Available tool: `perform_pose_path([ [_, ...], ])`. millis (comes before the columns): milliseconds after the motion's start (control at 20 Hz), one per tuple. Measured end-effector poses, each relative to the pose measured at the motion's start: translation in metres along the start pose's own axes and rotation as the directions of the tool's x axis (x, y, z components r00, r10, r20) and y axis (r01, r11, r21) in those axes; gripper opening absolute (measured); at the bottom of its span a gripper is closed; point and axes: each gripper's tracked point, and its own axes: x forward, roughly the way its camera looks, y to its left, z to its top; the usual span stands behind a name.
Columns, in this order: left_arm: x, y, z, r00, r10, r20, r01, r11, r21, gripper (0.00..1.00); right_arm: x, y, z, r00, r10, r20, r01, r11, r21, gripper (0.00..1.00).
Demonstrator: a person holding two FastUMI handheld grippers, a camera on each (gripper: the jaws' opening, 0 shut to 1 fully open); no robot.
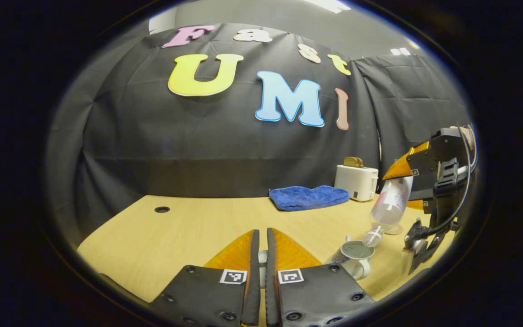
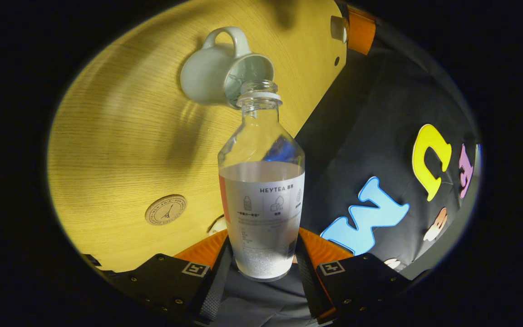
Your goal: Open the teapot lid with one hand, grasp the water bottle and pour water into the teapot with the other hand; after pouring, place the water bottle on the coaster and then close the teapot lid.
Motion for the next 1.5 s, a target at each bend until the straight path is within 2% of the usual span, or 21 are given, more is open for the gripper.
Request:
perform_pose_path([
  [100,-0.004,0.001,0.001,1.0,0.007,0.003,-0.007,1.0,-0.002,0.11,0.001,-0.002,0.001,1.0,-0.024,0.006,0.024,1.0,-0.014,0.73],
  [350,-0.007,0.0,0.001,1.0,0.021,0.001,-0.021,1.0,-0.003,0.11,0.003,0.0,-0.005,1.0,-0.007,0.004,0.007,1.0,0.024,0.73],
  [600,-0.006,-0.003,0.007,0.999,0.044,-0.017,-0.044,0.999,-0.017,0.11,0.006,0.02,-0.001,0.999,0.037,0.035,-0.044,0.974,0.223,0.73],
  [750,-0.007,-0.002,0.012,0.997,0.074,-0.026,-0.074,0.997,-0.016,0.11,0.009,0.036,0.007,0.994,0.072,0.084,-0.098,0.925,0.367,0.73],
  [900,-0.007,-0.006,0.018,0.994,0.104,-0.032,-0.104,0.995,0.004,0.12,0.014,0.052,0.015,0.984,0.11,0.139,-0.167,0.837,0.52,0.74],
  [1000,-0.005,-0.013,0.022,0.992,0.12,-0.036,-0.119,0.993,0.016,0.11,0.016,0.063,0.019,0.974,0.131,0.182,-0.217,0.764,0.608,0.73],
  [1100,-0.003,-0.024,0.027,0.991,0.131,-0.038,-0.13,0.991,0.022,0.12,0.017,0.073,0.022,0.961,0.15,0.234,-0.273,0.665,0.695,0.73],
  [1200,0.001,-0.038,0.03,0.99,0.137,-0.041,-0.136,0.99,0.031,0.12,0.018,0.082,0.024,0.947,0.149,0.286,-0.319,0.55,0.772,0.73],
  [1300,0.005,-0.056,0.03,0.99,0.133,-0.047,-0.132,0.991,0.033,0.11,0.017,0.089,0.022,0.938,0.135,0.319,-0.344,0.452,0.823,0.74],
  [1500,0.015,-0.087,0.03,0.989,0.133,-0.061,-0.131,0.991,0.03,0.12,0.024,0.102,0.014,0.931,0.098,0.352,-0.365,0.299,0.882,0.73],
])
